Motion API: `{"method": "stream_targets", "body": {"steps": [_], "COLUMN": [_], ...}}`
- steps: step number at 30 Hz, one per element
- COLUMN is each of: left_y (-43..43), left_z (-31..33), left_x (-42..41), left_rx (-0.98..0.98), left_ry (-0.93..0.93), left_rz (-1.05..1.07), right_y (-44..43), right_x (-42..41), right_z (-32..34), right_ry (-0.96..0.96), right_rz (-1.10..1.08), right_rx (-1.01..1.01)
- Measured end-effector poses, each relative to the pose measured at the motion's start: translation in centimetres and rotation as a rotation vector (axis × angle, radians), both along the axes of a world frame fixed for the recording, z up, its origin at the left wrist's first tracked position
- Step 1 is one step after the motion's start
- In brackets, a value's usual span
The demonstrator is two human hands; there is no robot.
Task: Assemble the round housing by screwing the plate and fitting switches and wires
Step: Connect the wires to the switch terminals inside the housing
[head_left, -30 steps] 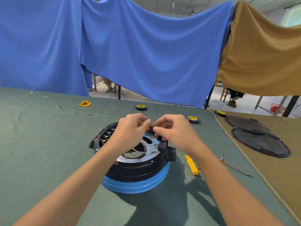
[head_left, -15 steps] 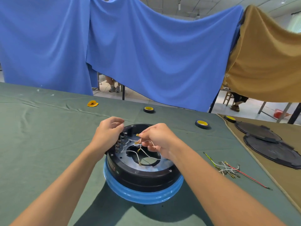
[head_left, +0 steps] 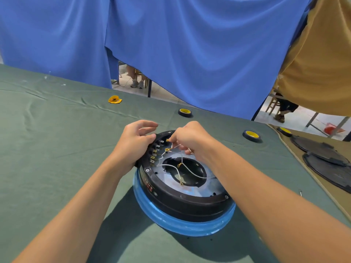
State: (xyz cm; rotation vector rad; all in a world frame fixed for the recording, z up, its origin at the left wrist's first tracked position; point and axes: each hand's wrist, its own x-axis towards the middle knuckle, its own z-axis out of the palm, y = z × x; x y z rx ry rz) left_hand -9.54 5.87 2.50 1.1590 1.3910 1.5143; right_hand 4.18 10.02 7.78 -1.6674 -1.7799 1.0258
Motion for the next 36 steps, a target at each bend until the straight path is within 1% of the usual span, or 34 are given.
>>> {"method": "stream_targets", "body": {"steps": [3, 16, 23, 36], "left_y": [0.0, -0.1, -0.2, -0.1], "left_z": [-0.1, -0.6, -0.5, -0.5], "left_x": [0.4, 0.5, 0.4, 0.4], "left_rx": [0.001, 0.012, 0.008, 0.001], "left_ry": [-0.008, -0.04, -0.058, -0.08], "left_rz": [-0.013, 0.014, 0.015, -0.011], "right_y": [0.2, -0.2, -0.3, 0.1], "right_x": [-0.6, -0.3, -0.5, -1.3], "right_z": [-0.8, -2.3, -2.3, -2.7], "right_ry": [-0.051, 0.057, 0.091, 0.145], "right_rz": [-0.013, -0.037, -0.034, -0.104], "right_rx": [0.009, -0.044, -0.053, -0.08]}}
